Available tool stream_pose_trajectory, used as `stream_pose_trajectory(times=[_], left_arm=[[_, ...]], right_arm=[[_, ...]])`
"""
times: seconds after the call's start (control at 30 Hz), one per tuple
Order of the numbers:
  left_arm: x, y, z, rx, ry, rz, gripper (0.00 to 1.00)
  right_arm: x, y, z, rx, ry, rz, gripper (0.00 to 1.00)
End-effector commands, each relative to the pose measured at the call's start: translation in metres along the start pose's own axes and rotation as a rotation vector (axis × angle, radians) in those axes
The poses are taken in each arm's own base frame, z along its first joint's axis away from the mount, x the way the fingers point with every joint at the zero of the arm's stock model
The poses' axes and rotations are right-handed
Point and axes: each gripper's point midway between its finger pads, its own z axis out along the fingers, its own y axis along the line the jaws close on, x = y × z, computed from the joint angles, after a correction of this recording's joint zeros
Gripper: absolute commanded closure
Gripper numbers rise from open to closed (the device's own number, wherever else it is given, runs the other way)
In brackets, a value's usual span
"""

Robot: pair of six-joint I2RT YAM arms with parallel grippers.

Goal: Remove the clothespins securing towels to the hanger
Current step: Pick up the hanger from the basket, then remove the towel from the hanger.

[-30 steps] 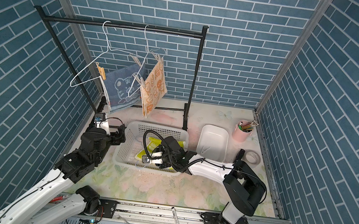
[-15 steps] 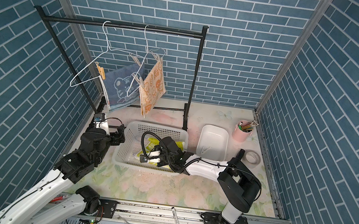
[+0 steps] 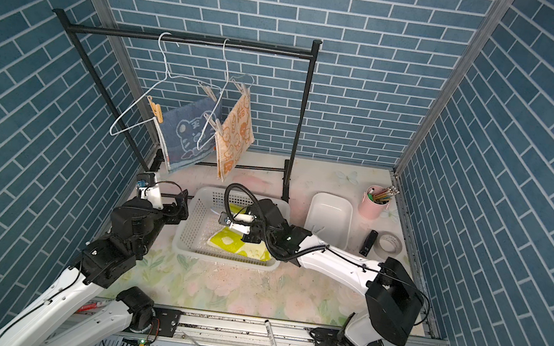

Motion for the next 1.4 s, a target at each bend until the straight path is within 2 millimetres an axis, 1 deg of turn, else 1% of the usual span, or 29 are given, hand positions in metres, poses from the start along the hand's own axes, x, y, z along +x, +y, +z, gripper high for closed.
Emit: stream_pose_trajectory(times=[0.0, 0.13, 0.27, 0.37, 0.4, 0.43, 0.47, 0.57, 0.67, 0.73, 0.77, 0.83, 0.97, 1.03, 1.17, 1.37], left_arm=[[0.003, -0.014, -0.001, 0.085, 0.037, -0.046, 0.16], [0.019, -0.038, 0.007, 0.19, 0.108, -0.149, 0.21], [0.029, -0.073, 0.02, 0.333, 0.181, -0.28, 0.23], [0.031, -0.102, 0.031, 0.465, 0.238, -0.377, 0.24], [0.032, -0.108, 0.035, 0.497, 0.261, -0.416, 0.25], [0.04, -0.113, 0.043, 0.529, 0.293, -0.47, 0.26], [0.043, -0.115, 0.05, 0.56, 0.31, -0.528, 0.29], [0.056, -0.113, 0.072, 0.582, 0.377, -0.648, 0.34], [0.077, -0.11, 0.088, 0.555, 0.452, -0.618, 0.35], [0.093, -0.108, 0.093, 0.519, 0.509, -0.561, 0.35], [0.103, -0.103, 0.096, 0.482, 0.541, -0.53, 0.35], [0.11, -0.098, 0.098, 0.444, 0.565, -0.483, 0.34], [0.132, -0.084, 0.098, 0.367, 0.622, -0.411, 0.32], [0.142, -0.082, 0.097, 0.355, 0.653, -0.388, 0.31], [0.158, -0.082, 0.097, 0.346, 0.701, -0.361, 0.3], [0.176, -0.086, 0.098, 0.337, 0.76, -0.318, 0.27]], right_arm=[[-0.011, -0.032, -0.03, 0.058, 0.002, 0.222, 1.0], [-0.018, -0.054, -0.053, 0.074, -0.041, 0.399, 1.0], [-0.021, -0.074, -0.073, 0.088, -0.085, 0.558, 1.0], [-0.021, -0.08, -0.082, 0.091, -0.104, 0.625, 1.0], [-0.018, -0.082, -0.084, 0.093, -0.102, 0.642, 1.0], [-0.016, -0.083, -0.086, 0.093, -0.102, 0.663, 1.0], [-0.014, -0.084, -0.087, 0.096, -0.1, 0.68, 1.0], [-0.007, -0.087, -0.089, 0.107, -0.093, 0.712, 1.0], [-0.004, -0.086, -0.089, 0.106, -0.09, 0.724, 1.0], [-0.004, -0.087, -0.09, 0.107, -0.092, 0.73, 1.0], [-0.004, -0.087, -0.09, 0.109, -0.094, 0.732, 1.0], [-0.003, -0.087, -0.091, 0.112, -0.096, 0.735, 1.0], [-0.004, -0.089, -0.091, 0.116, -0.105, 0.744, 1.0], [-0.004, -0.089, -0.091, 0.115, -0.109, 0.748, 1.0], [-0.005, -0.089, -0.09, 0.114, -0.116, 0.753, 1.0], [-0.005, -0.091, -0.09, 0.117, -0.118, 0.759, 1.0]])
